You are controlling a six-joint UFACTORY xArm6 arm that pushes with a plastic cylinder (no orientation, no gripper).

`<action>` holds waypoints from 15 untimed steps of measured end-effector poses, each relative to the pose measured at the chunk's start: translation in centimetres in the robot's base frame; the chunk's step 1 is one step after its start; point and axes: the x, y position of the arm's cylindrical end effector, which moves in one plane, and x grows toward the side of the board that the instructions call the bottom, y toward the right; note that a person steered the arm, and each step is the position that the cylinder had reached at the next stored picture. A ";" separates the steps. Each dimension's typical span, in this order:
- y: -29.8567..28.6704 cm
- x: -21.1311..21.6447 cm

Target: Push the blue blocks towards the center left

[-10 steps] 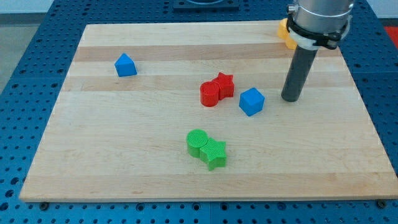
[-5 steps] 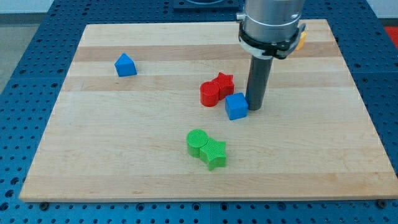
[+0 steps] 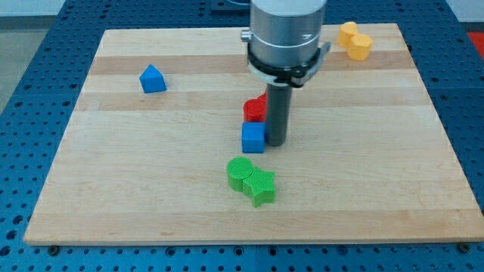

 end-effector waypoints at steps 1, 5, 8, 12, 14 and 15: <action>-2.7 0.0; -11.8 2.3; -17.7 0.3; -20.5 -3.4; -16.0 -7.5; -14.7 -10.4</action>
